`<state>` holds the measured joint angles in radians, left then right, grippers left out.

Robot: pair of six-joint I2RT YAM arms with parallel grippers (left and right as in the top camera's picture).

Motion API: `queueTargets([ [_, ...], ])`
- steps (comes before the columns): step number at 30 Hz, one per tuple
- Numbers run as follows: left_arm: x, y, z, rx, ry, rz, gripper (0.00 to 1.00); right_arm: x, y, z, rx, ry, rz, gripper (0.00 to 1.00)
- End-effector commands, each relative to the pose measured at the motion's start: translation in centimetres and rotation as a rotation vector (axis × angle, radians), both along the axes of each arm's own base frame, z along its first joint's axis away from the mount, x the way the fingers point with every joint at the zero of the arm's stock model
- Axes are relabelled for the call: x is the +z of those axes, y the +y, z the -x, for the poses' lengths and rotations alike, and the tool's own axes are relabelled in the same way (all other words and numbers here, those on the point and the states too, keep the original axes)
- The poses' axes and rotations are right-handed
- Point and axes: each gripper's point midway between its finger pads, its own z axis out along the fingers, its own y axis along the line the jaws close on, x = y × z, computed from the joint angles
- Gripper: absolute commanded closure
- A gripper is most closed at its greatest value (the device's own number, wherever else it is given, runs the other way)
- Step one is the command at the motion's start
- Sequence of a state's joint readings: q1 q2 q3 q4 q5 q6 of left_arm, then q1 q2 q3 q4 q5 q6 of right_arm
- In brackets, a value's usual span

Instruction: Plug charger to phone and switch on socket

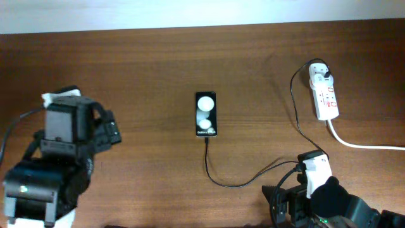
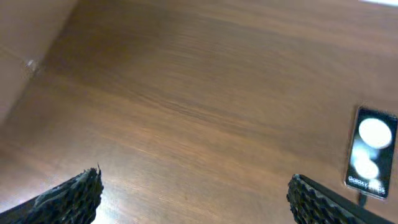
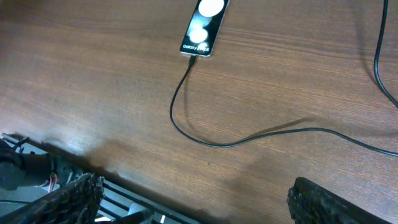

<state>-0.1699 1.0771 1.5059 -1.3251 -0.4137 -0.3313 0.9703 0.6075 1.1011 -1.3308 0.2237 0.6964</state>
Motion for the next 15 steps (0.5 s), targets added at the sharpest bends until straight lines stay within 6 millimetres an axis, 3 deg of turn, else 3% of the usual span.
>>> queueTargets([
  [1, -0.3, 0.8, 0.1, -0.006, 0.008, 0.064, 0.01, -0.3, 0.0, 0.0, -0.002, 0.005, 0.002, 0.01],
  [3, 0.0, 0.9, 0.6, 0.0, -0.006, 0.088, 0.01, -0.3, 0.0, 0.0, -0.002, 0.005, 0.002, 0.01],
  [8, 2.7, 1.0, 3.6, -0.005, -0.14, 0.091, 0.01, 0.3, 0.6, -0.4, -0.002, -0.016, -0.028, 0.01],
  [11, 4.1, 1.1, 6.4, -0.008, -0.22, 0.093, 0.01, 0.9, 1.0, -0.7, -0.001, -0.033, -0.055, 0.01],
  [15, 1.4, 1.2, 9.9, -0.002, -0.076, 0.089, 0.01, 1.4, 1.5, -1.0, -0.001, -0.053, -0.081, 0.01],
])
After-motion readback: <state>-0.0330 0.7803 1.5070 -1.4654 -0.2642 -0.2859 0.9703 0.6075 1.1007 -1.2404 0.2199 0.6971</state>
